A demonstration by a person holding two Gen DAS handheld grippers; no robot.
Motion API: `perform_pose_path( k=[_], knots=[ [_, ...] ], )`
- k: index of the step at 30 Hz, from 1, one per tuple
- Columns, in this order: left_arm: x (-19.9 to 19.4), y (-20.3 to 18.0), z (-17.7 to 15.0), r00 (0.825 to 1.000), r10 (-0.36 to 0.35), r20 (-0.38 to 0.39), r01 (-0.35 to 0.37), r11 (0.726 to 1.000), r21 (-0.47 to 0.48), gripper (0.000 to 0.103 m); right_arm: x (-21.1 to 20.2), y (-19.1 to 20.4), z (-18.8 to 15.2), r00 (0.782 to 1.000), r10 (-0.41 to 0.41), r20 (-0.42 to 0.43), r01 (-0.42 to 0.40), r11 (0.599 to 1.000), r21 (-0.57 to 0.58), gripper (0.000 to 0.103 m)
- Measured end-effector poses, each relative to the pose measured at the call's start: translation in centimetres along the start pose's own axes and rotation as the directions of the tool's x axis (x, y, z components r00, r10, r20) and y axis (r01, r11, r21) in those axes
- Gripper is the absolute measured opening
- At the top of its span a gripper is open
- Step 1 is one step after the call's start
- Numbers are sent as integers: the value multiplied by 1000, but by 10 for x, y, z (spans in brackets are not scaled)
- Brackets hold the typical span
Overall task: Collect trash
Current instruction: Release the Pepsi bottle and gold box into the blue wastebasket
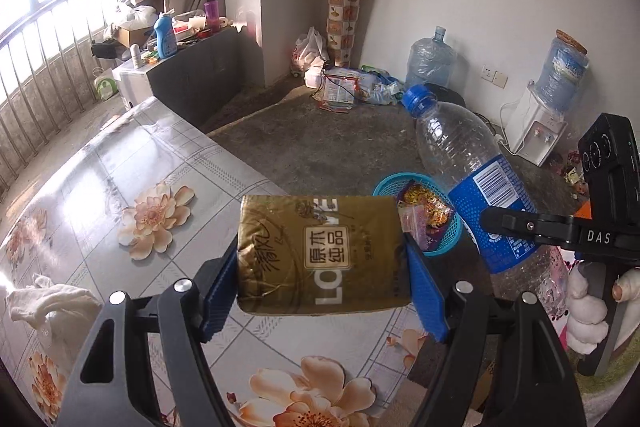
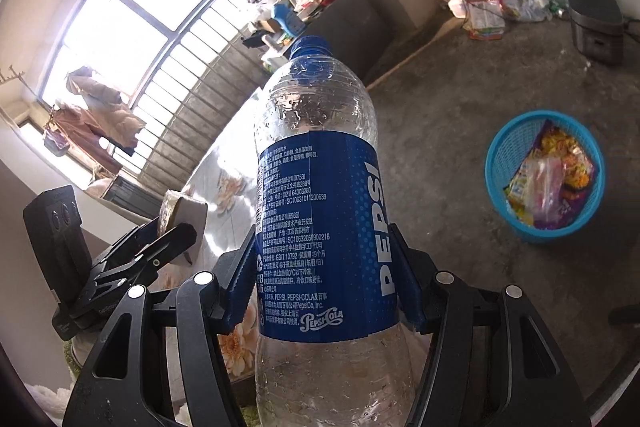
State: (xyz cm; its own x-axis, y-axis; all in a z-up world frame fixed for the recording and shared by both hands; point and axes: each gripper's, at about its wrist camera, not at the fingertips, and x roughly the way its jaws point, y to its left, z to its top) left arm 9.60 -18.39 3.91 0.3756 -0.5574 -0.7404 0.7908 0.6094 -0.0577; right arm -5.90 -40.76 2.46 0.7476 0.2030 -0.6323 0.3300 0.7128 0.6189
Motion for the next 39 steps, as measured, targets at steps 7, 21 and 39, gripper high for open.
perform_pose_path(
  k=[7,21,39],
  knots=[
    [104,-52,68,978,-165,-125,168,986,18,73,-7,-80,11,967,-250,41,240,955,176,57],
    [333,-156,106,887,-172,-430,233,968,93,84,89,-215,51,936,-296,-190,345,878,332,72],
    [231,-123,119,946,-248,-207,259,966,27,84,48,-200,30,940,-338,-42,327,861,390,76]
  ],
)
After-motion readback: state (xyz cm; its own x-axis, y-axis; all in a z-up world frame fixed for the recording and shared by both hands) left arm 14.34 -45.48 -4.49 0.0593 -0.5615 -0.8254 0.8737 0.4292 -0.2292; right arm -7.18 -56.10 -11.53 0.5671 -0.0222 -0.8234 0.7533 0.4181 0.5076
